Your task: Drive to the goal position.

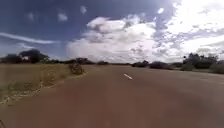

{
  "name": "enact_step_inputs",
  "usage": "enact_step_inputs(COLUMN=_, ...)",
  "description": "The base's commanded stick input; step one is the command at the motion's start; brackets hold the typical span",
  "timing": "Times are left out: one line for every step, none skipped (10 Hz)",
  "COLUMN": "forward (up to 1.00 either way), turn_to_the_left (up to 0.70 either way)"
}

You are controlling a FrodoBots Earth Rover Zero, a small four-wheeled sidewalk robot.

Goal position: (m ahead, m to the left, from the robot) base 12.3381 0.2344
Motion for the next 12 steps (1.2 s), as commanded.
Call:
enact_step_inputs(forward=1.00, turn_to_the_left=0.00)
enact_step_inputs(forward=1.00, turn_to_the_left=0.00)
enact_step_inputs(forward=1.00, turn_to_the_left=0.00)
enact_step_inputs(forward=1.00, turn_to_the_left=0.00)
enact_step_inputs(forward=1.00, turn_to_the_left=-0.05)
enact_step_inputs(forward=1.00, turn_to_the_left=-0.10)
enact_step_inputs(forward=1.00, turn_to_the_left=-0.15)
enact_step_inputs(forward=1.00, turn_to_the_left=-0.38)
enact_step_inputs(forward=1.00, turn_to_the_left=-0.36)
enact_step_inputs(forward=1.00, turn_to_the_left=-0.34)
enact_step_inputs(forward=1.00, turn_to_the_left=0.00)
enact_step_inputs(forward=1.00, turn_to_the_left=0.00)
